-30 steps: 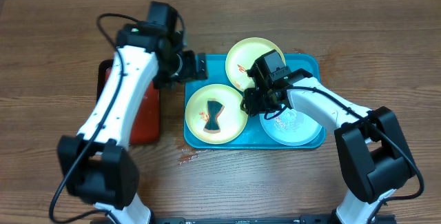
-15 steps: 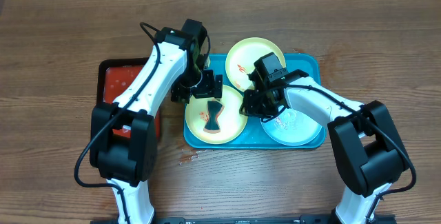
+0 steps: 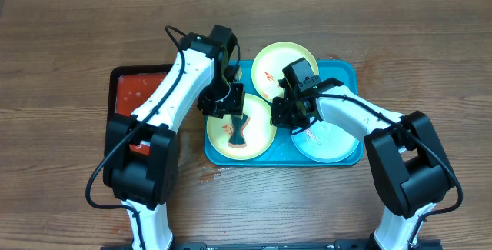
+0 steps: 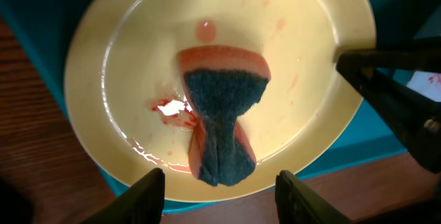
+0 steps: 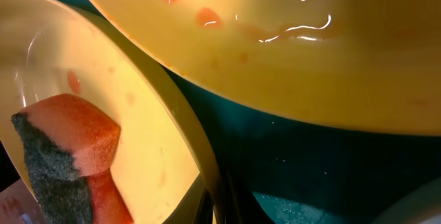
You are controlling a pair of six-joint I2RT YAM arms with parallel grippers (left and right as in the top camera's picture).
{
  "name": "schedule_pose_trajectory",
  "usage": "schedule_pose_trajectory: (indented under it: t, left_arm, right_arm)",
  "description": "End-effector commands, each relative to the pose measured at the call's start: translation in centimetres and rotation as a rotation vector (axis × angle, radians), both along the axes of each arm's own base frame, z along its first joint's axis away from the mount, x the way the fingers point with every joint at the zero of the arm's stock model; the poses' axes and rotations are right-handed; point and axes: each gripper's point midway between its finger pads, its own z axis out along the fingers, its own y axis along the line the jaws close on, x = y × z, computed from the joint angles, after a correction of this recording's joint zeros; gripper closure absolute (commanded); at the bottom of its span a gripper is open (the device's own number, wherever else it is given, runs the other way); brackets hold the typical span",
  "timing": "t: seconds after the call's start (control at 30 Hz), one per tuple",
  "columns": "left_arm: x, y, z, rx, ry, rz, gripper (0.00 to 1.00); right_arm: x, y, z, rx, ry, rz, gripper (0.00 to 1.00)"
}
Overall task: Clean dirty plates on tray and stack at the side
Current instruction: 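Grasp the sponge with the left gripper and scrub the lower-left yellow plate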
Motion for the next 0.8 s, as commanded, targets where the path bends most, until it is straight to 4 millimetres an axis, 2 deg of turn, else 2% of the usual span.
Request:
schedule_pose_trajectory:
  t: [0.0, 0.1, 0.2, 0.4, 0.63, 0.73, 0.77]
  left_arm:
    - [-1.7, -0.4, -2.0, -0.024, 0.063, -0.011, 0.46]
    - [-2.5, -1.3, -3.2, -0.073, 0.084, -0.011, 0.48]
    - [-2.5, -1.7, -4.1, -0.089, 0.066, -0.019, 0.48]
    - [-1.9, -0.9, -5.5, -0.029, 0.017, -0.007, 0.50]
    - [-1.5, -0.9, -6.3, 0.003, -0.015, 0.014, 0.70]
    - [-0.9, 0.3, -6.6, 0.090, -0.048, 0.034, 0.87]
    - [-0.6, 1.4, -6.7, 0.153, -0.073, 0.032, 0.96]
  right_arm:
    - [0.9, 0.1, 0.2, -0.006, -0.022, -0.018, 0.91]
    - [0.9, 0.1, 0.3, -0.007, -0.023, -0.018, 0.91]
    - [0.9, 0.1, 0.3, -0.006, -0.024, -0.018, 0.91]
    - [1.0, 0.1, 0.3, -0.005, -0.026, -0.018, 0.91]
    - [1.0, 0.1, 0.3, -0.005, -0.027, -0.018, 0.91]
    - [1.0, 0.1, 0.3, -0.005, -0.027, -0.018, 0.91]
    - [1.0, 0.1, 0.3, -0.005, -0.027, -0.018, 0.91]
